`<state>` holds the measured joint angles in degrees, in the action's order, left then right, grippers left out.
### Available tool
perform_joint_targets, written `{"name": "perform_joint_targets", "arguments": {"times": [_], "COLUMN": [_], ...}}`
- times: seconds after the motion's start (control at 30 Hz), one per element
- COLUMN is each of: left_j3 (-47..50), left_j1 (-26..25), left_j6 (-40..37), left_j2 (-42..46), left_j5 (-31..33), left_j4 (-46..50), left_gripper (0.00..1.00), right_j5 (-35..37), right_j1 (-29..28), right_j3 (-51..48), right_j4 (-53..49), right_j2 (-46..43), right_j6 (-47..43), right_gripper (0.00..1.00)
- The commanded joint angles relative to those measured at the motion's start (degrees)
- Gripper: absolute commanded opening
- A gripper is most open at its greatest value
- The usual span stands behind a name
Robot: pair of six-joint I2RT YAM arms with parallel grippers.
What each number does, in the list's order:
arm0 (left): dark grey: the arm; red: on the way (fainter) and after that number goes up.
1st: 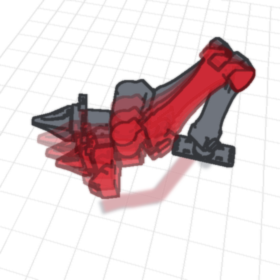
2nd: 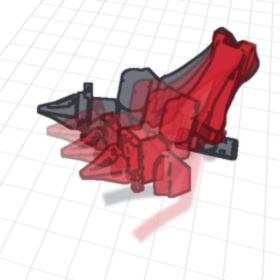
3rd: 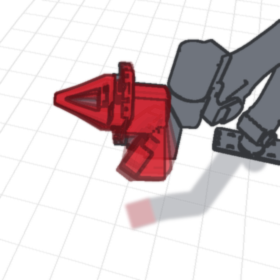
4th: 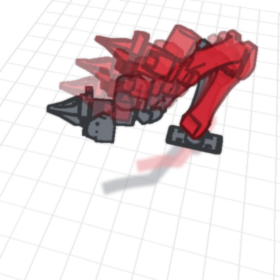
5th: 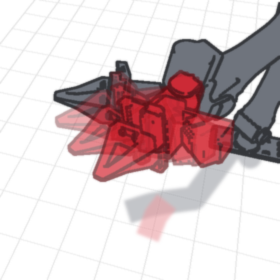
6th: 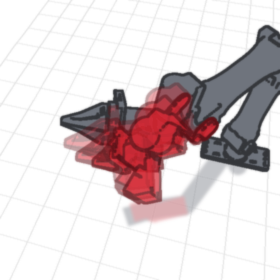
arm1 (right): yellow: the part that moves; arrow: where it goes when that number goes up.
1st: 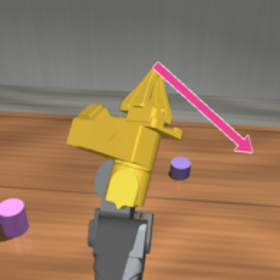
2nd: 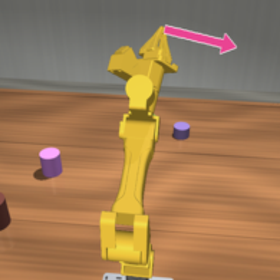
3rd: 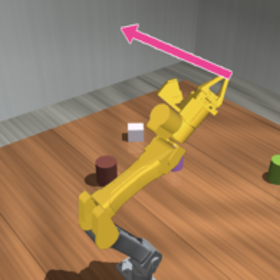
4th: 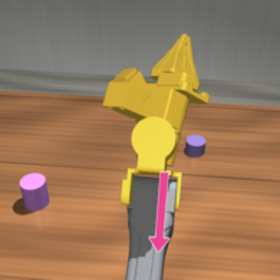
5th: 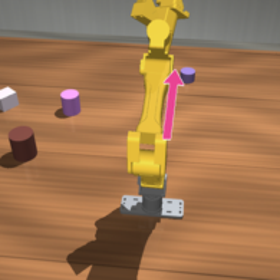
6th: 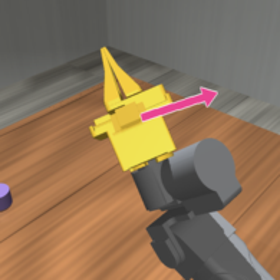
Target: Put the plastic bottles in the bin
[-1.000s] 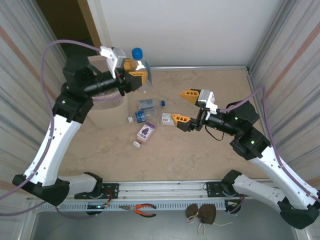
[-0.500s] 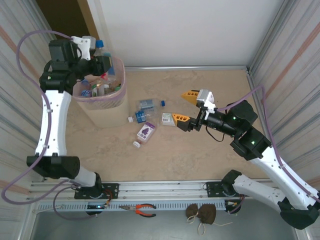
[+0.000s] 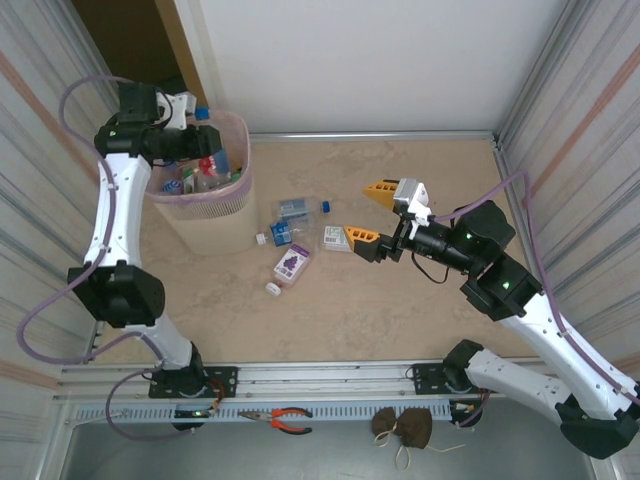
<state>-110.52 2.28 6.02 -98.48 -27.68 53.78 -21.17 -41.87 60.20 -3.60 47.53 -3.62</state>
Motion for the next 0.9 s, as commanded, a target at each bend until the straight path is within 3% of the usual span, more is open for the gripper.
{"name": "perform_joint_targets", "arguments": {"times": [0.0,0.23,0.6,0.87], "left_j3": [-1.72,-2.24,-1.98,-3.16], "left_j1": [0.04,-0.76,-1.86,-1.63], "left_j6": [1.27,0.59,-1.64,-1.22], "left_j2": [-2.33,-8.28,-15.46,-11.24], "left_j5": [-5.16,-9.45,-2.15,1.31], "left_j4": [3.03,5.47,8.62,7.95], "left_gripper": [0.49,0.54,0.61,0.74], "right_j5": [0.59,0.57,0.55,0.37], "right_j1": [0.45,0.53,0.57,0.65], "right_j3": [0.00,-0.26,-0.34,0.40], "right_j4": [-0.53,-0.63,-0.89,-1.15], "right_j2": [-0.37,-0.49,-0.59,-0.33], "right_j6": [-0.81,-0.83,-0.93,-0.95], "right_gripper": [0.77,0.77,0.77,0.77]}}
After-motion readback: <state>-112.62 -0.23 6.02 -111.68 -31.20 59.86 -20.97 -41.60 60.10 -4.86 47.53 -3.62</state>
